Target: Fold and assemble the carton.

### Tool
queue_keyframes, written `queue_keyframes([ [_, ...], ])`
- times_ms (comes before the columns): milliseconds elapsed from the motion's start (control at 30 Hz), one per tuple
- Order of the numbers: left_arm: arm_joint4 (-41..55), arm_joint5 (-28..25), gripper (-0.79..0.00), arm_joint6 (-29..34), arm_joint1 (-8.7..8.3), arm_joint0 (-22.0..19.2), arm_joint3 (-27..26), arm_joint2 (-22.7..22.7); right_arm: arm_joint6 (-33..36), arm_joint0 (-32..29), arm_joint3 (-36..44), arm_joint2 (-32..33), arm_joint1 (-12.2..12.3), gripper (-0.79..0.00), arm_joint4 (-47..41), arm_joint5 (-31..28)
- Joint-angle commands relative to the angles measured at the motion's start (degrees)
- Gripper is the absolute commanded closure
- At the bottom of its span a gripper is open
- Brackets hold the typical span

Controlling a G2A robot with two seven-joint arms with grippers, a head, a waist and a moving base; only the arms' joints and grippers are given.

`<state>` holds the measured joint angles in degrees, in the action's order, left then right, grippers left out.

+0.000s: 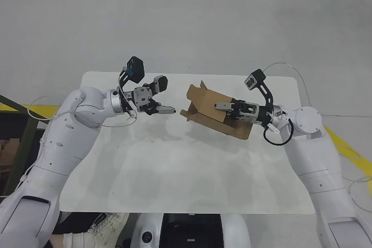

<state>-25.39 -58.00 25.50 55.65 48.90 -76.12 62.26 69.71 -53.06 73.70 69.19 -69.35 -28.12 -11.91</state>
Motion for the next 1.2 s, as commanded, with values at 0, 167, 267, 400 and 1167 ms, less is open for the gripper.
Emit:
queue_keyframes([
  [0, -2.7, 0.0, -0.785, -1.2, -0.16, 0.0, 0.2, -0.3, 0.0, 0.0, 0.0, 0.0, 0.0, 0.0, 0.0, 0.0],
  [167, -2.7, 0.0, -0.785, -1.2, -0.16, 0.0, 0.2, -0.3, 0.0, 0.0, 0.0, 0.0, 0.0, 0.0, 0.0, 0.0],
  [267, -3.9, 2.5, -0.785, -2.2, -0.1, 0.5, -1.0, 0.0, 0.0, 0.0, 0.0, 0.0, 0.0, 0.0, 0.0, 0.0],
  [400, -11.3, 4.1, -0.785, -5.3, -0.05, 0.7, -1.0, 0.9, 0.0, 0.0, 0.0, 0.0, 0.0, 0.0, 0.0, 0.0],
  [1167, -58.3, 0.0, -0.785, -60.6, -2.78, -4.1, 10.8, -10.4, 0.0, 0.0, 0.0, 0.0, 0.0, 0.0, 0.0, 0.0],
])
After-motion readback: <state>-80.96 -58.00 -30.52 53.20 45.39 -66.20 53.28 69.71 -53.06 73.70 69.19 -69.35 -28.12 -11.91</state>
